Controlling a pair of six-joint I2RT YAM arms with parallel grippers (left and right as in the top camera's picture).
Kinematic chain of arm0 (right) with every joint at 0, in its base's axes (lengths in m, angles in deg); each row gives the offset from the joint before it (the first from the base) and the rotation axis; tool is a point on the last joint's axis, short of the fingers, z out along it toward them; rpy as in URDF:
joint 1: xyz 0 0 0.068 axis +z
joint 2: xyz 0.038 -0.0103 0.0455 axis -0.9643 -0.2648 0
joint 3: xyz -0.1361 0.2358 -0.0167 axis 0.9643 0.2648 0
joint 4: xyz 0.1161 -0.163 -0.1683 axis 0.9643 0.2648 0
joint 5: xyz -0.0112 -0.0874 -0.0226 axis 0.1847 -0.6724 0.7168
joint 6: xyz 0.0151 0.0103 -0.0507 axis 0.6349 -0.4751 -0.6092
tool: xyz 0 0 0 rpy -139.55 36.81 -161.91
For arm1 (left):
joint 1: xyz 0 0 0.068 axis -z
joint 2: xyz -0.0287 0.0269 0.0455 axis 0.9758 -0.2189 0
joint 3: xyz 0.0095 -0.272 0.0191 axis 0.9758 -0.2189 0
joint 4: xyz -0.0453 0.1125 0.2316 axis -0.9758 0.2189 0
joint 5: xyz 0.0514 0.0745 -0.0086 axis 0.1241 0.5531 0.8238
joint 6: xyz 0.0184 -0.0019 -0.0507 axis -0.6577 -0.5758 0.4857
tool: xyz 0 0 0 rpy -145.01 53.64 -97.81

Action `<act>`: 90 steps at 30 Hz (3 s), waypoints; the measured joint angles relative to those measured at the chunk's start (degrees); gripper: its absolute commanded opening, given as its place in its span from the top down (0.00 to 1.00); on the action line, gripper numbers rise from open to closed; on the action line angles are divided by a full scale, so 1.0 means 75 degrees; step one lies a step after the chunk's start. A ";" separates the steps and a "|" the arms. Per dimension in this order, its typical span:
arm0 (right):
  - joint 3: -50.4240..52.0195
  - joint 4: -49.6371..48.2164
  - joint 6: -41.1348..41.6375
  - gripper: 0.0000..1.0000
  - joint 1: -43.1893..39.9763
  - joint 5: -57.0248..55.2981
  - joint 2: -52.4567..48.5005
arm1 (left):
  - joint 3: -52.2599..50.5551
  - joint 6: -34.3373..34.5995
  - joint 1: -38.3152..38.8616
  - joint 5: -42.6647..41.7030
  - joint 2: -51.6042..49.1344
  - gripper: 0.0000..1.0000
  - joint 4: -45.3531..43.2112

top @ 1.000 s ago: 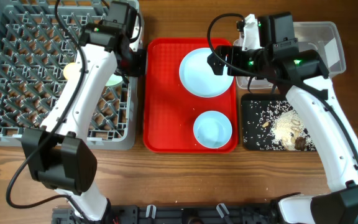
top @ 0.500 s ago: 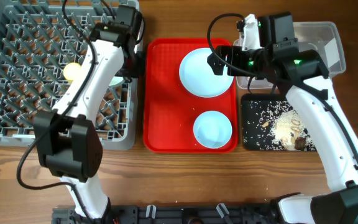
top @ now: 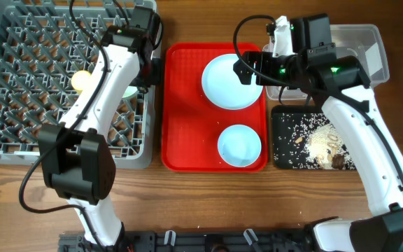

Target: Sort waste into correct bins and load items into the dishwasher rack

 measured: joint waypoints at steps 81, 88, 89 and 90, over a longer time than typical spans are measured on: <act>0.0000 0.0000 0.0000 0.01 0.0000 0.0000 0.0000 | 0.1131 0.0160 -0.4010 -0.9699 -0.0224 0.87 0.0023; 0.0000 -0.0003 0.0000 0.00 0.0000 0.0000 0.0000 | 0.1070 -0.0184 -0.1463 -0.4057 -0.0224 0.46 0.1402; 0.0000 0.0000 0.0000 0.00 0.0000 0.0000 0.0000 | 0.1070 -0.0189 -0.1096 -0.3552 -0.0224 0.38 0.1341; 0.0000 0.0000 0.0000 0.00 0.0000 0.0000 0.0000 | 0.1067 -0.0044 -0.0644 -0.2637 -0.0224 0.37 0.1276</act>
